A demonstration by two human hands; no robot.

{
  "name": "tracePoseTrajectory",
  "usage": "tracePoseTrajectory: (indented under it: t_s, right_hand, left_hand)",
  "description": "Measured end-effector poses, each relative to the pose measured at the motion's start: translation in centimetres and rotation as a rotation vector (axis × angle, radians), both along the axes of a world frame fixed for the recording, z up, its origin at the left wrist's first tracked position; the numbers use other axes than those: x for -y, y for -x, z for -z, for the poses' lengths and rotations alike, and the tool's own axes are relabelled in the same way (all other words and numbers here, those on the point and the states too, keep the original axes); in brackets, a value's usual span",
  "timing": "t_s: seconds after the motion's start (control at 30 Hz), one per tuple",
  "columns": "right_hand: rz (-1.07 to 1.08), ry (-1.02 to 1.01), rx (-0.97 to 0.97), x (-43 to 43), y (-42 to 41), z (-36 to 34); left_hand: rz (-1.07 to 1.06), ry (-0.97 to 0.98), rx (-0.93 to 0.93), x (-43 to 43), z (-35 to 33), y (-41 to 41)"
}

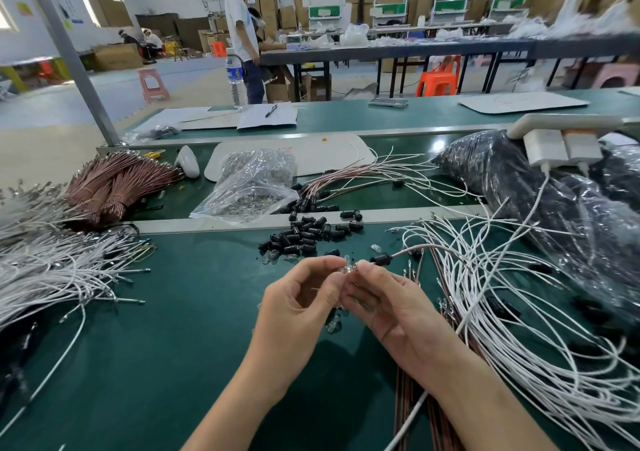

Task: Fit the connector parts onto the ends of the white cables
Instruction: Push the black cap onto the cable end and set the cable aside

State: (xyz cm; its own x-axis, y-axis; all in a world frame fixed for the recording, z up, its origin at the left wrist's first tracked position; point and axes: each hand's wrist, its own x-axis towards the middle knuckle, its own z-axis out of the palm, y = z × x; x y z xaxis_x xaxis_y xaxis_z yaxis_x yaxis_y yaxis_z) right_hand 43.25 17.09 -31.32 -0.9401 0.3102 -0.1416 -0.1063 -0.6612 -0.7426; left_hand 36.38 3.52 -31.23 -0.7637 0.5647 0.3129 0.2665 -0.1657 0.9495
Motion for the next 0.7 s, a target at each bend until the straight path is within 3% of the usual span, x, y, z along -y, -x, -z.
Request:
tracePoseTrajectory:
  t_s: [0.3, 0.5, 0.7]
  right_hand:
    - [0.008, -0.006, 0.013, 0.08, 0.06, 0.0]
    - [0.01, -0.03, 0.031, 0.12, 0.05, -0.09]
    - [-0.003, -0.043, 0.037, -0.09, 0.0, -0.26]
  left_hand:
    - [-0.028, 0.008, -0.068, -0.12, 0.33, 0.0]
    - [-0.119, 0.073, -0.261, -0.11, 0.83, 0.27]
    - [-0.096, 0.062, -0.227, -0.04, 0.92, 0.4]
